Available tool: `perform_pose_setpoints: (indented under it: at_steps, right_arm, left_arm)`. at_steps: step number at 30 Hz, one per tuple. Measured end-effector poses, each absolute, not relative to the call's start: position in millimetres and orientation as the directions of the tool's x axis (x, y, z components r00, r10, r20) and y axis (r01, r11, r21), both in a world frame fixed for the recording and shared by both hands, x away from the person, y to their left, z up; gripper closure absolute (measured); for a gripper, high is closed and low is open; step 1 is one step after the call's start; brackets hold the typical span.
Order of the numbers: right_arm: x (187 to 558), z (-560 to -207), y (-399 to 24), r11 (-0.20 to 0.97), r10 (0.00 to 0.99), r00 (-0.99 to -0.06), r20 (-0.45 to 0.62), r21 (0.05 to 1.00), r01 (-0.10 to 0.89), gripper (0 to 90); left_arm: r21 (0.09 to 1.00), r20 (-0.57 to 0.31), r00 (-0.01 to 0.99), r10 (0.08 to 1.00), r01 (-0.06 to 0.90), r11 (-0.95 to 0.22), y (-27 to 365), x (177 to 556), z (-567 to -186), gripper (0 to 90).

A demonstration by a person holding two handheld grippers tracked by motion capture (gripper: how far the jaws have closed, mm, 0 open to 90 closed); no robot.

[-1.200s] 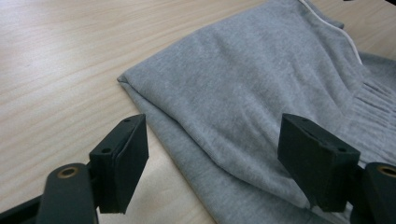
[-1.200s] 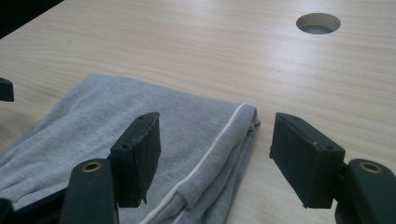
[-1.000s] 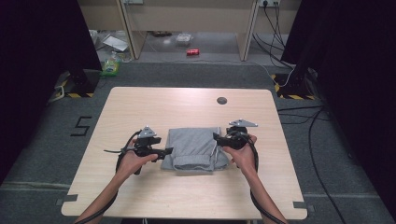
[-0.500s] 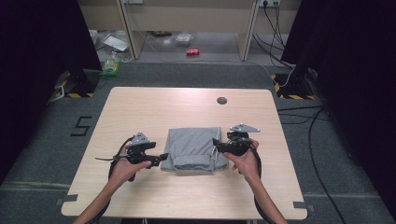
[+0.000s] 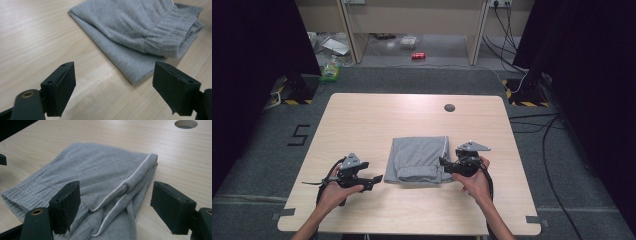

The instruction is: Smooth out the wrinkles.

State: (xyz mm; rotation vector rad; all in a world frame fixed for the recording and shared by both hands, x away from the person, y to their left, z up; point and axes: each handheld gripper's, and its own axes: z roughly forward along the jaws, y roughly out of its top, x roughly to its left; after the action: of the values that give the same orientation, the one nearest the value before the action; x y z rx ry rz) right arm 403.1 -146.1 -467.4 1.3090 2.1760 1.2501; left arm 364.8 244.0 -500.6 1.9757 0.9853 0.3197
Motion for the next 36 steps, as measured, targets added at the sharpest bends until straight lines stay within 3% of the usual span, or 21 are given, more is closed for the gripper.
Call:
perform_pose_setpoints:
  at_steps: [10,25,36]
  right_arm:
    - [384,-476,-148,0.23,0.828,-0.542,0.145,0.794,0.563,22.5]
    - [354,-486,-161,0.261,0.836,-0.539,0.107,0.786,0.561,20.3]
    - [331,-499,-173,0.322,0.841,-0.536,0.071,0.73,0.603,16.7]
  left_arm:
    - [0.776,-0.13,0.665,0.736,0.53,-0.342,248,353,-514,17.8]
    - [0.755,-0.026,0.679,0.734,0.494,-0.431,250,331,-523,17.6]
    - [0.754,-0.025,0.671,0.741,0.5,-0.427,256,319,-524,15.8]
